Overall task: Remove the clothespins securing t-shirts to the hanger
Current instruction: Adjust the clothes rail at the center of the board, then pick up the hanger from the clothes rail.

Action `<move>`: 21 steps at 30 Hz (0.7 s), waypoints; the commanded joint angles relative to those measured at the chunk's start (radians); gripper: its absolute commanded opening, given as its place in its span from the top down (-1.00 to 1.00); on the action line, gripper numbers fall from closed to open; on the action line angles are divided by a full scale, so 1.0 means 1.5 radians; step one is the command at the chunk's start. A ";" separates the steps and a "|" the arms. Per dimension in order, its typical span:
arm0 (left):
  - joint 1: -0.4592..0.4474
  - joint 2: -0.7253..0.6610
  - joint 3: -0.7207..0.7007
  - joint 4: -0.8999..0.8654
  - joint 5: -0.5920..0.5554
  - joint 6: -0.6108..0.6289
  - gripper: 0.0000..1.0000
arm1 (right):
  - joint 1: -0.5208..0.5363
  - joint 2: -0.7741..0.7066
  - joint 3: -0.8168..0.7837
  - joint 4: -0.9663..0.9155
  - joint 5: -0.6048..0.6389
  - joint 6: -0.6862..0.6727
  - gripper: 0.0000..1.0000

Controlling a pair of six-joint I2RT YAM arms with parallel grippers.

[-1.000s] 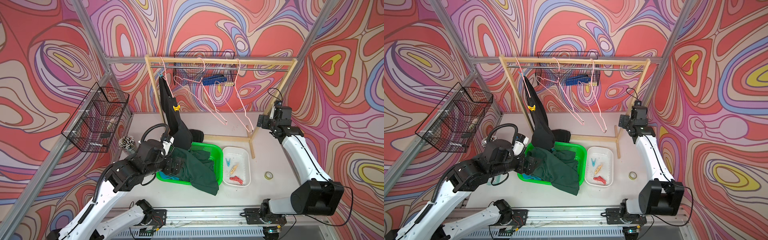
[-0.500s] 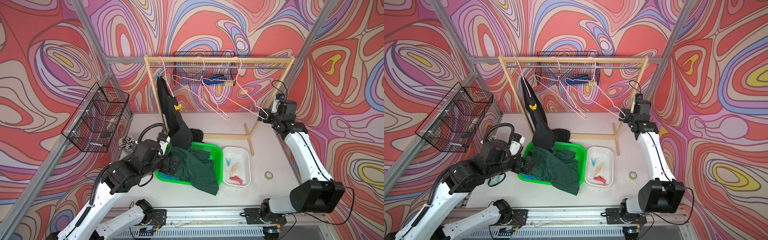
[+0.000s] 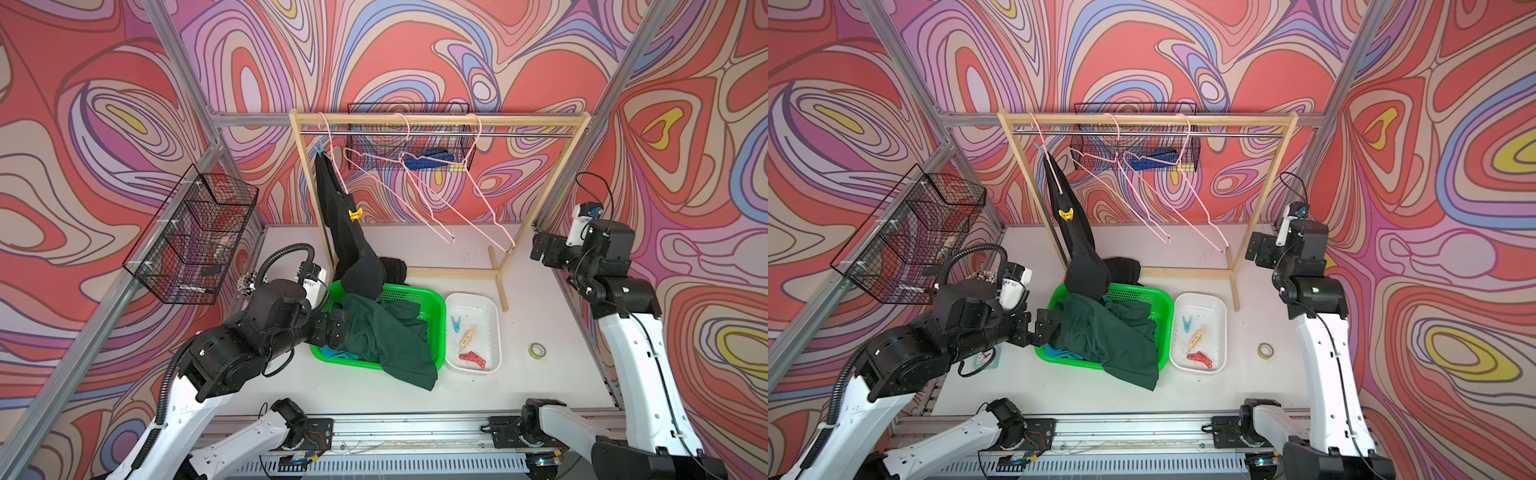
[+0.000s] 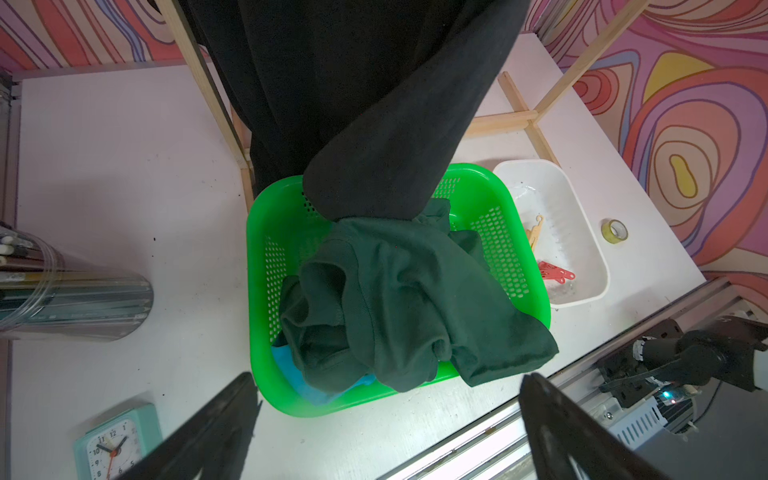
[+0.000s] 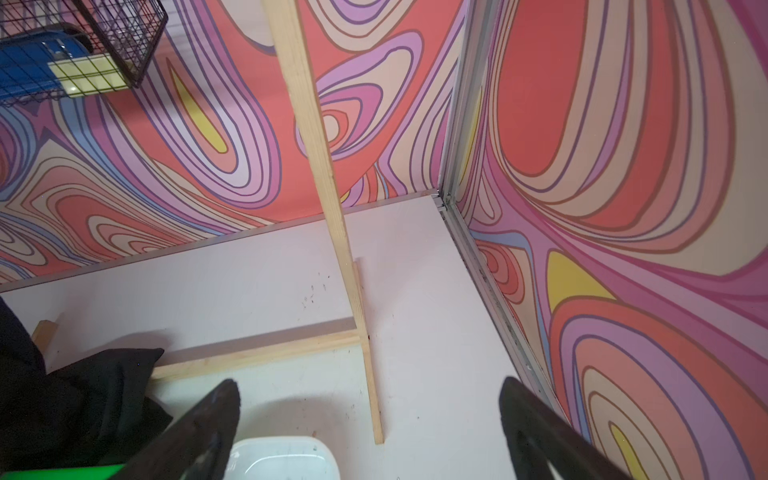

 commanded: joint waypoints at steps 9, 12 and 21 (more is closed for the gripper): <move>0.004 0.021 -0.011 0.022 -0.003 -0.013 -0.99 | 0.000 -0.102 0.079 -0.102 -0.172 0.044 -0.96; 0.004 0.021 -0.017 0.031 -0.003 -0.012 -0.99 | 0.000 -0.105 0.098 -0.086 -0.236 0.068 -0.96; 0.004 0.018 -0.045 0.039 -0.011 -0.015 -0.99 | 0.000 -0.058 0.179 0.004 -0.387 0.140 -0.96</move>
